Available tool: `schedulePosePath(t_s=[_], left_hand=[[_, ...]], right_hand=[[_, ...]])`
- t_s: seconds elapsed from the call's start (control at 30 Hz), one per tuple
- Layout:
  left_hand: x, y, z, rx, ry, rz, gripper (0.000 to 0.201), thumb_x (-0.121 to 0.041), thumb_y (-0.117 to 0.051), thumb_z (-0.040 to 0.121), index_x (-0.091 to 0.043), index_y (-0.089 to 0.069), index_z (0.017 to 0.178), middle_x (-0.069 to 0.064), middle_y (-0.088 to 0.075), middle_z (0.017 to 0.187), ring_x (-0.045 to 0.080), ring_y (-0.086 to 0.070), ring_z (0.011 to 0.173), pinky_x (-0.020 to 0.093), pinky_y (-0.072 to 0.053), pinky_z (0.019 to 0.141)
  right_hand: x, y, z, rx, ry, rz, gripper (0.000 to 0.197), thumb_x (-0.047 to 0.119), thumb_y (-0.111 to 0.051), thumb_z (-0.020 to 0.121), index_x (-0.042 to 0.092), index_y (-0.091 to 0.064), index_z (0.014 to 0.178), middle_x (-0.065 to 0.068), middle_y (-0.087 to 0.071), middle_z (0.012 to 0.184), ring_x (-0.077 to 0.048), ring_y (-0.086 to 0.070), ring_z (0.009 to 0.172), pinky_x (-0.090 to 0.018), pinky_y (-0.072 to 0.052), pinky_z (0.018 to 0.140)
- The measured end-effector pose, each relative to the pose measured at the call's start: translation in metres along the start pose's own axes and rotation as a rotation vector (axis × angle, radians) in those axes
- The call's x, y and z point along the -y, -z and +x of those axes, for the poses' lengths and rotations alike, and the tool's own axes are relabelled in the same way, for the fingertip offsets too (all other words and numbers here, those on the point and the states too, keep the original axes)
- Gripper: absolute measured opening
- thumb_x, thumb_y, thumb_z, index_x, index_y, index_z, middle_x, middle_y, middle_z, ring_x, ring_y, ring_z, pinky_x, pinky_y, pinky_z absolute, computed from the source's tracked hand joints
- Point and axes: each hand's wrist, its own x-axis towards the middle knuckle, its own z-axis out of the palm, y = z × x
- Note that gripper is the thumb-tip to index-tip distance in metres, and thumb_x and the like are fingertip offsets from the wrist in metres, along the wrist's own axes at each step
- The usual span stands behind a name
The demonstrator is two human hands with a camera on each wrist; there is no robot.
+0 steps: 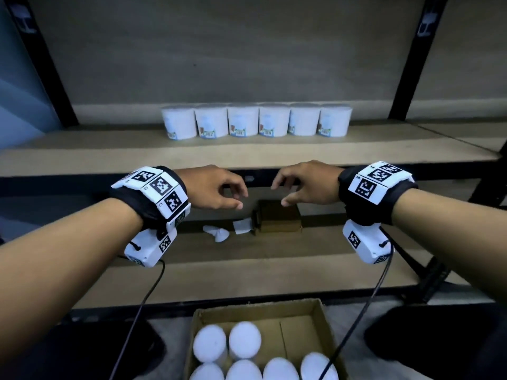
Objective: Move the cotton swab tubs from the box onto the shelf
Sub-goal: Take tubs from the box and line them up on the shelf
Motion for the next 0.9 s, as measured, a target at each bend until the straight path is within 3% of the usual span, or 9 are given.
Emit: schedulePosePath(t_s=[0.1,0.23,0.33,0.4,0.5,0.6,0.73,0.83,0.9], left_hand=[[0.008,-0.02,-0.001,0.016,0.012,-0.013,0.029,-0.044,-0.066,0.088,-0.034,-0.064,0.115,-0.022,-0.066,0.107,0.003,-0.061,0.101,0.024,-0.049,0.091],[0.024,-0.062,-0.001,0.051,0.044,-0.05,0.03,-0.04,-0.068,0.088,-0.029,-0.065,0.115,-0.016,-0.068,0.106,0.003,-0.061,0.091,0.011,-0.044,0.083],[0.04,-0.095,-0.002,0.076,0.079,-0.108,0.029,-0.041,-0.069,0.087,-0.029,-0.065,0.113,-0.015,-0.068,0.107,-0.007,-0.059,0.079,0.013,-0.046,0.081],[0.051,-0.118,-0.001,0.086,0.099,-0.146,0.029,-0.04,-0.07,0.086,-0.027,-0.066,0.112,-0.014,-0.068,0.107,-0.015,-0.057,0.076,0.005,-0.044,0.076],[0.065,-0.158,-0.002,0.122,0.143,-0.177,0.03,-0.034,-0.071,0.087,-0.02,-0.067,0.113,-0.007,-0.067,0.105,-0.012,-0.058,0.079,-0.003,-0.036,0.07],[0.078,-0.199,-0.006,0.181,0.232,-0.281,0.032,-0.027,-0.071,0.087,-0.015,-0.065,0.116,-0.001,-0.066,0.108,-0.018,-0.054,0.068,-0.004,-0.034,0.065],[0.092,-0.246,-0.017,0.229,0.294,-0.305,0.035,-0.027,-0.073,0.086,-0.015,-0.065,0.117,-0.003,-0.062,0.109,-0.008,-0.054,0.076,-0.003,-0.034,0.067],[0.101,-0.288,-0.026,0.289,0.356,-0.321,0.041,-0.038,-0.071,0.08,-0.023,-0.067,0.117,-0.002,-0.066,0.113,0.014,-0.064,0.101,0.019,-0.046,0.085],[0.107,-0.314,-0.03,0.296,0.387,-0.29,0.049,-0.04,-0.068,0.077,-0.024,-0.065,0.124,0.003,-0.064,0.126,0.021,-0.059,0.115,0.025,-0.044,0.097]], right_hand=[[-0.004,-0.019,0.004,-0.017,0.008,0.044,0.036,0.035,-0.077,0.083,0.029,-0.065,0.117,0.005,-0.069,0.106,-0.006,-0.061,0.091,-0.021,-0.046,0.085],[-0.006,-0.061,0.016,0.013,0.007,0.074,0.034,0.035,-0.077,0.082,0.03,-0.066,0.114,0.01,-0.072,0.099,-0.005,-0.062,0.091,-0.018,-0.041,0.081],[-0.011,-0.098,0.025,0.05,-0.002,0.141,0.031,0.032,-0.079,0.081,0.028,-0.067,0.11,0.008,-0.071,0.097,-0.007,-0.064,0.091,-0.021,-0.045,0.087],[-0.015,-0.123,0.032,0.089,-0.006,0.182,0.03,0.032,-0.079,0.081,0.028,-0.066,0.108,0.007,-0.068,0.097,-0.008,-0.062,0.087,-0.023,-0.047,0.087],[-0.016,-0.162,0.039,0.174,-0.035,0.199,0.035,0.036,-0.077,0.082,0.029,-0.063,0.114,0.007,-0.064,0.103,-0.01,-0.06,0.092,-0.025,-0.046,0.086],[-0.019,-0.203,0.047,0.257,-0.067,0.211,0.038,0.037,-0.074,0.085,0.031,-0.06,0.119,0.005,-0.061,0.111,-0.014,-0.059,0.096,-0.03,-0.049,0.09],[-0.022,-0.253,0.051,0.323,-0.075,0.205,0.047,0.037,-0.071,0.087,0.028,-0.054,0.13,-0.005,-0.057,0.122,-0.016,-0.054,0.102,-0.033,-0.047,0.093],[-0.023,-0.293,0.053,0.376,-0.104,0.263,0.053,0.042,-0.068,0.088,0.029,-0.048,0.135,-0.009,-0.05,0.128,-0.021,-0.051,0.113,-0.029,-0.04,0.092],[-0.026,-0.32,0.055,0.418,-0.14,0.271,0.059,0.047,-0.068,0.086,0.031,-0.044,0.137,-0.007,-0.047,0.131,-0.025,-0.05,0.121,-0.034,-0.041,0.098]])
